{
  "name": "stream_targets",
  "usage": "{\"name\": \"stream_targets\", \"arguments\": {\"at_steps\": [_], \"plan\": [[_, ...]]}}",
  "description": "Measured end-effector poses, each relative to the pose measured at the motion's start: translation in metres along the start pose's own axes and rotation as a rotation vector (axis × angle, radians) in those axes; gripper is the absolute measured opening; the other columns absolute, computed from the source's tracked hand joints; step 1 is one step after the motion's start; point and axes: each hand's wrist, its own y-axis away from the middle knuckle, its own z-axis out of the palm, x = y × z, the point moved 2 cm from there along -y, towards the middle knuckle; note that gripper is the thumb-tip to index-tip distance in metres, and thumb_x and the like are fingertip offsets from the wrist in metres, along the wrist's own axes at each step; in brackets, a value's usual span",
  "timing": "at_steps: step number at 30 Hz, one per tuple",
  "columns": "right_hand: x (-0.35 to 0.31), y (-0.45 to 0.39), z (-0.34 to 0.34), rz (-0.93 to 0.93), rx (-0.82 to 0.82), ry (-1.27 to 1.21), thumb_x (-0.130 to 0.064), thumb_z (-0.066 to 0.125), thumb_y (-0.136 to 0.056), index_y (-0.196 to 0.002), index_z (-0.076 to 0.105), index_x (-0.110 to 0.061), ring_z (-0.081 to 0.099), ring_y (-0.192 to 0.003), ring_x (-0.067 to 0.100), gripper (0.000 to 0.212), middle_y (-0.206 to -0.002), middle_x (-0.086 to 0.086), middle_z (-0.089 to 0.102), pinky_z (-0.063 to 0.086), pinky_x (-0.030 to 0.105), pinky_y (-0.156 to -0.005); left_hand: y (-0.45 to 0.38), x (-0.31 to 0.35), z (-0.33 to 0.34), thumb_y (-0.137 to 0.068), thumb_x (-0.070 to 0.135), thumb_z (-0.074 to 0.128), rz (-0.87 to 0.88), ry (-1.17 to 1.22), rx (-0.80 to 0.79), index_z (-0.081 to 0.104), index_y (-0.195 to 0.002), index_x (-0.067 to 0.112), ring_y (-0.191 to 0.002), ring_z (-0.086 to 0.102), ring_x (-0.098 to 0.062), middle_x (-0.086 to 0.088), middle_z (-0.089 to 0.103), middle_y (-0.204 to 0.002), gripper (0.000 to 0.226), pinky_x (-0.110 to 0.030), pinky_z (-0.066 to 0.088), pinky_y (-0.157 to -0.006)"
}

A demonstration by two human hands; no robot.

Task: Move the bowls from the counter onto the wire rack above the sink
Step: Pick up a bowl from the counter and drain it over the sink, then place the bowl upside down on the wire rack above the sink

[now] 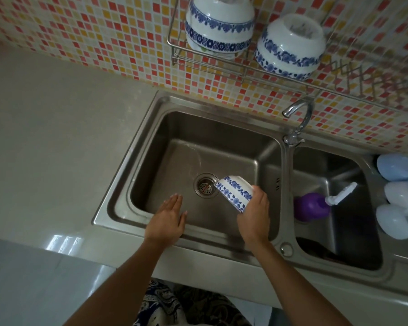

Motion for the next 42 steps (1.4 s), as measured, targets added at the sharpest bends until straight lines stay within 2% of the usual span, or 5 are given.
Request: {"name": "stream_targets", "arguments": {"at_steps": [11,22,26,33,42], "plan": [[-0.021,-0.011,-0.045,0.813,-0.353,-1.133,0.017,0.035,-0.082,-0.132,0.045,-0.014,0.047,-0.116,0.049,0.059,-0.127,0.010,0.041,0.058,0.056,-0.069,-0.001,0.004,-0.011,-0.100,0.040,0.030,-0.070,0.115,-0.046,0.004,-0.150,0.017,-0.146,-0.003,-0.014,-0.002,0.003,-0.160,0.061,-0.028,-0.001,-0.115],[-0.067,-0.015,-0.173,0.528,-0.560,-1.521,0.008,0.040,-0.080,-0.111,0.054,-0.013,0.056,-0.096,0.041,0.040,-0.115,0.017,0.050,0.060,0.051,-0.067,-0.091,0.119,-0.202,-0.101,0.024,0.032,0.410,0.003,0.623,0.010,-0.151,0.014,-0.147,-0.003,-0.013,-0.001,0.003,-0.158,0.055,-0.028,0.002,-0.118],[-0.091,-0.030,-0.218,0.394,-0.599,-1.609,0.005,0.035,-0.077,-0.113,0.057,-0.011,0.059,-0.098,0.041,0.045,-0.112,0.020,0.057,0.059,0.042,-0.052,-0.120,0.169,-0.254,-0.102,0.034,0.023,0.517,-0.135,0.621,0.003,-0.151,0.015,-0.147,-0.009,-0.017,-0.004,-0.004,-0.159,0.056,-0.032,-0.004,-0.119],[-0.118,-0.064,-0.270,0.162,-0.542,-1.745,-0.008,0.053,-0.075,-0.118,0.056,-0.011,0.060,-0.108,0.045,0.044,-0.127,0.021,0.056,0.059,0.056,-0.070,-0.162,0.168,-0.258,-0.084,0.059,-0.022,0.335,-0.347,0.502,-0.015,-0.148,0.016,-0.142,-0.023,-0.019,-0.003,-0.021,-0.156,0.078,-0.037,-0.012,-0.117],[-0.109,-0.112,-0.299,0.071,-0.310,-1.732,-0.005,0.071,-0.071,-0.122,0.052,-0.008,0.057,-0.112,0.041,0.055,-0.125,0.019,0.055,0.058,0.056,-0.071,-0.167,0.165,-0.254,-0.079,0.061,-0.029,0.312,-0.331,0.500,-0.018,-0.146,0.015,-0.142,-0.024,-0.019,-0.001,-0.024,-0.154,0.083,-0.035,-0.016,-0.113]]}}
